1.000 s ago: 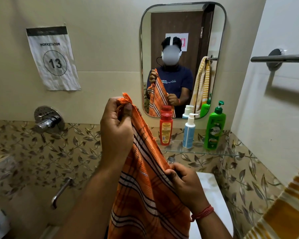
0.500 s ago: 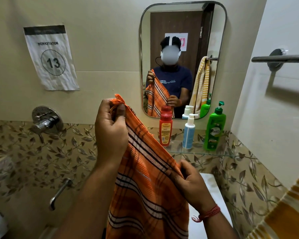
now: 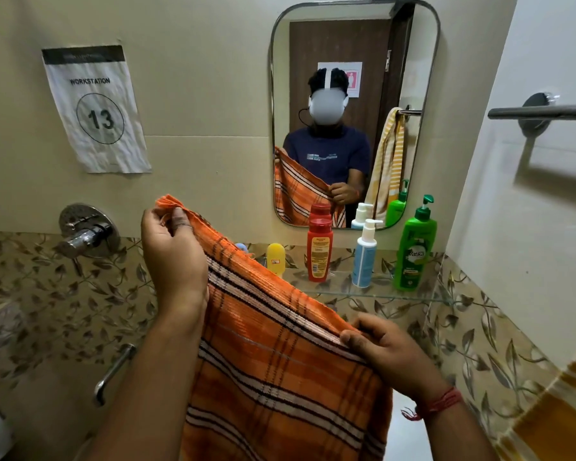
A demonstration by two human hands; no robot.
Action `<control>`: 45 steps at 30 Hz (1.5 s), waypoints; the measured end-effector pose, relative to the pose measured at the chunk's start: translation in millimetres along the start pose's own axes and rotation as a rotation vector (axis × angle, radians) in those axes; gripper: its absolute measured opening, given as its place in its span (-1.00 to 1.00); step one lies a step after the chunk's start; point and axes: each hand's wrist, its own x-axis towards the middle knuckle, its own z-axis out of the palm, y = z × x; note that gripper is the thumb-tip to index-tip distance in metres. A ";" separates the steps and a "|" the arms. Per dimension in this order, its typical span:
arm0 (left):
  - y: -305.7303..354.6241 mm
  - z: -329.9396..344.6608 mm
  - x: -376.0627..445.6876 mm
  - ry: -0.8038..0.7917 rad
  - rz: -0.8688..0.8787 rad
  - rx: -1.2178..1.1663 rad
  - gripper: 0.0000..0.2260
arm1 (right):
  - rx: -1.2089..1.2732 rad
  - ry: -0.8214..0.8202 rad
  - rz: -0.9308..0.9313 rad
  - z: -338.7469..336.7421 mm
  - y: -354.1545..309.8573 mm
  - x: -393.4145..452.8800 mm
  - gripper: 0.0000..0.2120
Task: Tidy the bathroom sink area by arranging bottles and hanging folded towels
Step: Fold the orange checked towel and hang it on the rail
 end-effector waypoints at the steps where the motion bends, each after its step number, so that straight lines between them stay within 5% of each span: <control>1: 2.2 -1.7 -2.9 -0.013 -0.003 -0.012 -0.90 | -0.075 0.035 -0.017 -3.5 -0.6 0.8 -0.67; 4: 7.2 -6.3 -22.0 -0.275 0.036 -0.037 -0.89 | -0.226 0.195 -0.165 -5.6 -12.3 2.9 -0.73; 9: 8.6 -4.7 -58.0 -1.144 0.154 0.187 -0.66 | -0.348 0.228 -0.382 5.4 -36.0 15.3 -0.81; 12: 3.2 2.6 -67.6 -1.356 0.257 0.410 -0.70 | -0.365 0.271 -0.416 7.2 -44.8 19.2 -0.88; 21: -4.1 7.4 -72.0 -1.302 0.230 0.336 -0.90 | -0.293 0.397 -0.429 8.0 -41.5 13.1 -0.87; 31: -10.8 13.3 -82.4 -1.082 0.232 0.248 -0.71 | -0.175 0.036 -0.199 0.8 -39.0 12.1 -0.88; 37: -8.5 15.8 -82.6 -1.048 0.268 0.312 -0.66 | -0.038 0.261 -0.362 -0.1 -53.6 13.9 -0.89; 41: -6.6 16.5 -79.4 -1.034 0.307 0.334 -0.68 | 0.388 -0.017 -0.158 0.3 -53.7 17.4 -0.85; 45: -3.6 12.3 -69.6 -0.848 0.171 0.285 -0.65 | 0.353 -0.123 -0.041 -0.8 -35.5 19.1 -0.87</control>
